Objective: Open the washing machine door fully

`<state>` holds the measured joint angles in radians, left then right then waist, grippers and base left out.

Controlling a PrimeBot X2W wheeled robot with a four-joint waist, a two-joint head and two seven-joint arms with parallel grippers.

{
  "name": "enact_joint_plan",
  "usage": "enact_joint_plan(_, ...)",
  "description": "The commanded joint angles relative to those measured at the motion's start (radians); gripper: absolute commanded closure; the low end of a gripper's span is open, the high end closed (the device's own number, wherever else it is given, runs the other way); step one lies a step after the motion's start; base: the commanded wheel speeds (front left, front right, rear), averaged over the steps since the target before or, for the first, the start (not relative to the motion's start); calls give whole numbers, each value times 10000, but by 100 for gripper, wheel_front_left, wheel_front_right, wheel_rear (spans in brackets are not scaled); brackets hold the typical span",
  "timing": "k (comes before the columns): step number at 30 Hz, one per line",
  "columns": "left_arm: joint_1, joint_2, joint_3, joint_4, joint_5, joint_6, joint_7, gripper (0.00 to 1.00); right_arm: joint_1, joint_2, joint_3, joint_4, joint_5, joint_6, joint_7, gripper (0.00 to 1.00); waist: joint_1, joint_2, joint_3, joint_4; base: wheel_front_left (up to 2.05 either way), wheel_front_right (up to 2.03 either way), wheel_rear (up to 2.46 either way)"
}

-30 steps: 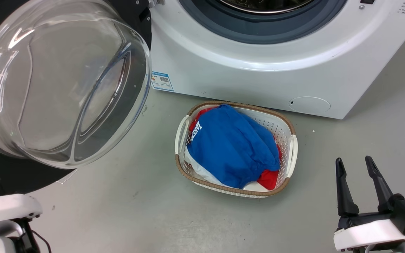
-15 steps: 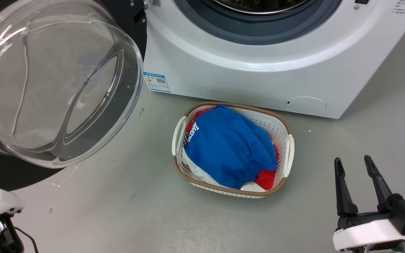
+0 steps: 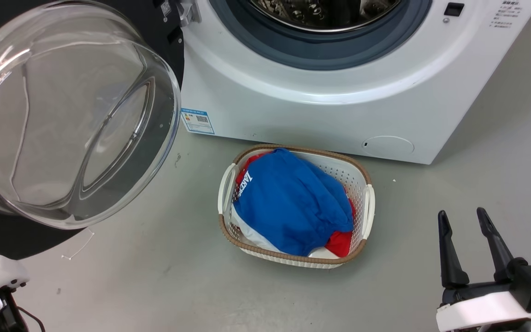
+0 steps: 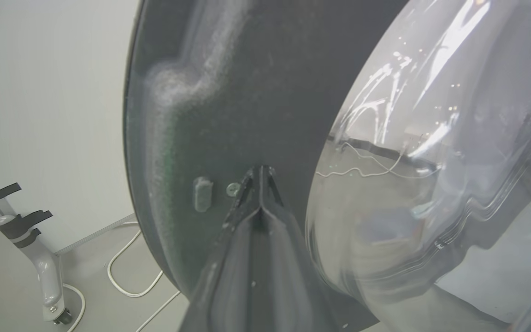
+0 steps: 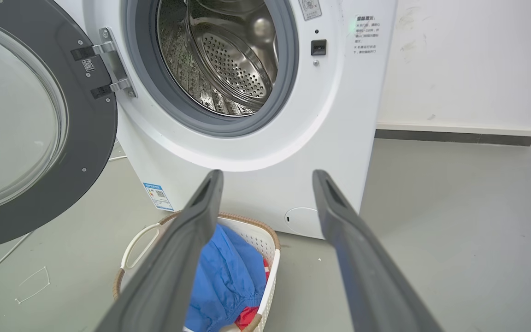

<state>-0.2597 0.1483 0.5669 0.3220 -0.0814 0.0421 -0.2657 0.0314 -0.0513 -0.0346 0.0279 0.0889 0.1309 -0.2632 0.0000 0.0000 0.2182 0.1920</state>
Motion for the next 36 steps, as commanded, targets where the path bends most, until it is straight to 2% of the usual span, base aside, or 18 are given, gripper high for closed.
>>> enact_joint_plan(1, 31, -28, 38, -50, 115, -60, 22, 100, 92, 22, 14, -30, 92, -2, -21, 0, 0, 0, -128, -33, 0, 0, 0)
enact_joint_plan(14, 1421, -562, -547, -1182, 661, -423, 22, 100, 588, 22, -82, 12, 369, -2, -21, 0, 0, 0, -1453, -282, 0, 0, 0)
enact_joint_plan(24, 2379, -809, -1720, -2848, 923, -927, 22, 100, 946, 20, -159, -432, 415, -2, -21, 0, 0, 0, -2192, -570, 0, 0, 0)
enact_joint_plan(36, 3004, -958, -3829, -3624, 889, -960, 22, 100, 1081, 20, -167, -1097, 305, -2, -21, 0, 0, 0, -2431, -1055, 0, 0, 0)
